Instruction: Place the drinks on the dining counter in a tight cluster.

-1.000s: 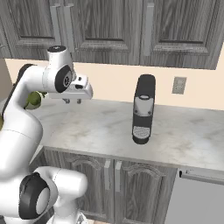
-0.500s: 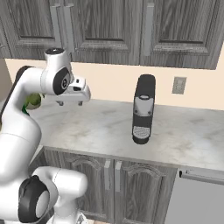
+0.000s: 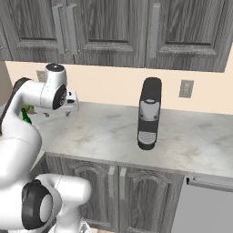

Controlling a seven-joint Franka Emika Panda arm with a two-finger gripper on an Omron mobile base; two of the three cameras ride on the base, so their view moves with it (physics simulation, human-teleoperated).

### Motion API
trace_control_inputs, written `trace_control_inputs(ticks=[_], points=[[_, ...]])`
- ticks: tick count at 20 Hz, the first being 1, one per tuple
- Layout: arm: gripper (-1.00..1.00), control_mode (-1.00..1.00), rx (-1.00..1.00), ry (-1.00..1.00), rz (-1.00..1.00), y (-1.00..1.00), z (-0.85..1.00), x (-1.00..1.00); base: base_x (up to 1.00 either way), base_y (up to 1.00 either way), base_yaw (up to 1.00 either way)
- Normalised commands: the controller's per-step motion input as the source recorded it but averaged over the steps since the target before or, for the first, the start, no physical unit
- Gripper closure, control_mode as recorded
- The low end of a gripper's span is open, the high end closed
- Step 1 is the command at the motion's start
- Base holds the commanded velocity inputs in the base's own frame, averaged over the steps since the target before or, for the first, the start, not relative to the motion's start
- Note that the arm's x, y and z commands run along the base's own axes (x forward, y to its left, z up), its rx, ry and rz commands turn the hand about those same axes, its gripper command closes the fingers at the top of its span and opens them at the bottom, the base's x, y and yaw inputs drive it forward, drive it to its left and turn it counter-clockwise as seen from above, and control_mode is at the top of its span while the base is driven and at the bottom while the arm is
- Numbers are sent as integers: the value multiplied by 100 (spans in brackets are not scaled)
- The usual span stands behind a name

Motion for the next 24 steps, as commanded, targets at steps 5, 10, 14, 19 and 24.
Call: trace_control_inputs(ticks=[5, 10, 14, 19, 24], points=[[-100, -100, 35, -1, 23, 47, -16, 60, 0, 0, 0], [-100, -100, 24, -1, 17, 57, -3, 48, 0, 0, 0], [-100, -100, 11, -5, 14, 22, -1, 9, 0, 0, 0], [-100, -100, 20, -18, 7, 31, -29, 43, 0, 0, 0], [-100, -100, 19, -15, 11, 11, -11, 34, 0, 0, 0]])
